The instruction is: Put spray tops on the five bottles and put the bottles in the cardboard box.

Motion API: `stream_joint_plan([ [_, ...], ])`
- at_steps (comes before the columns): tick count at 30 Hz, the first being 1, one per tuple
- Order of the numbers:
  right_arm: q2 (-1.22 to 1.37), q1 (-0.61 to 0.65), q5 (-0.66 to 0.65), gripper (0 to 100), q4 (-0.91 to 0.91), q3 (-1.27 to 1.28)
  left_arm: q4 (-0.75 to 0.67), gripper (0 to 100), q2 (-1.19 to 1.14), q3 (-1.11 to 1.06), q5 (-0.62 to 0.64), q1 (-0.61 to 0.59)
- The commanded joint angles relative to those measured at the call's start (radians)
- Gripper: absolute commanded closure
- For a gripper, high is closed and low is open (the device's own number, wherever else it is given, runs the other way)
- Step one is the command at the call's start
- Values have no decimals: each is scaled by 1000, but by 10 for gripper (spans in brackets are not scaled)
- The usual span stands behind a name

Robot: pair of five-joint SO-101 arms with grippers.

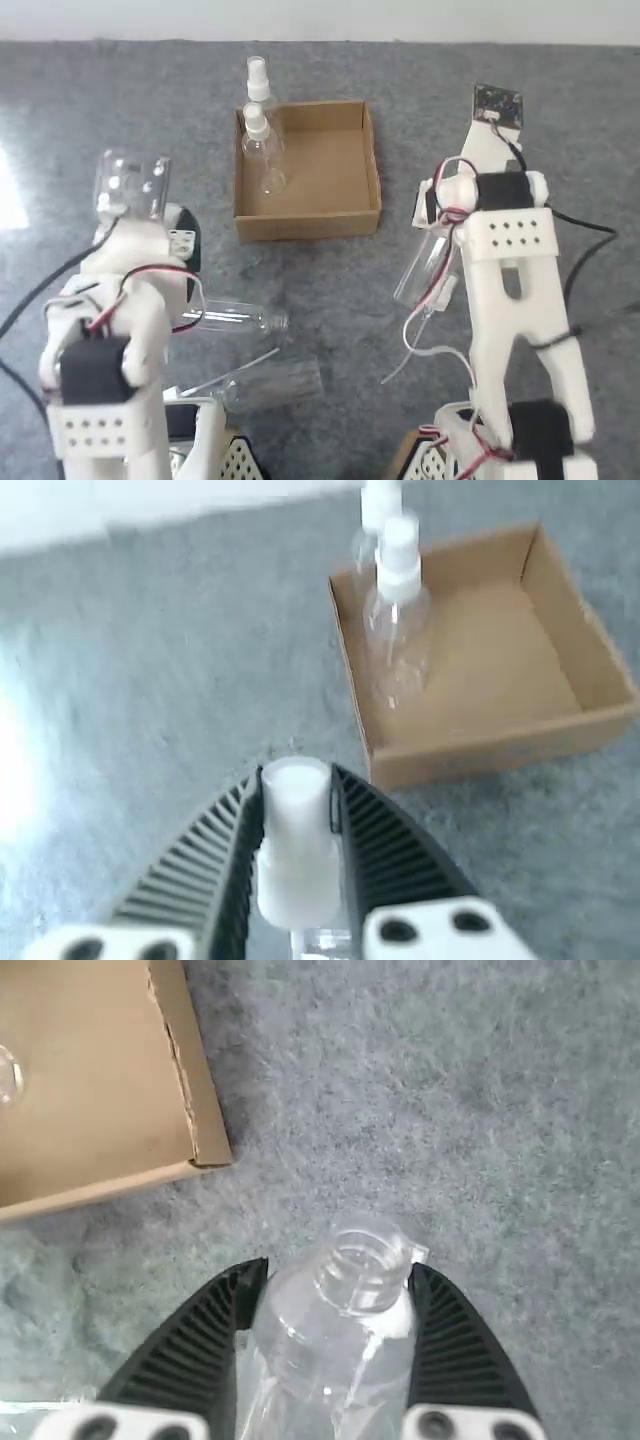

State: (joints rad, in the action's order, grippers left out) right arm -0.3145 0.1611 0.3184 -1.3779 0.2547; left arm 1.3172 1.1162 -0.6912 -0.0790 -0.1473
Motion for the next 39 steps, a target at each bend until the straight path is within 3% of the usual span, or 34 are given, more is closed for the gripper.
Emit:
stream_joint_plan([
  [1,-122,10,6,898,96,51,-60,988,64,28,23,2],
  [12,-328,42,0,894,357,333,-175,988,72,-30,91,-2],
  [23,-349,87,-193,898,572,489,-224,988,74,-2,212,0],
  [39,-358,87,-204,898,602,517,-222,988,74,211,379,8],
])
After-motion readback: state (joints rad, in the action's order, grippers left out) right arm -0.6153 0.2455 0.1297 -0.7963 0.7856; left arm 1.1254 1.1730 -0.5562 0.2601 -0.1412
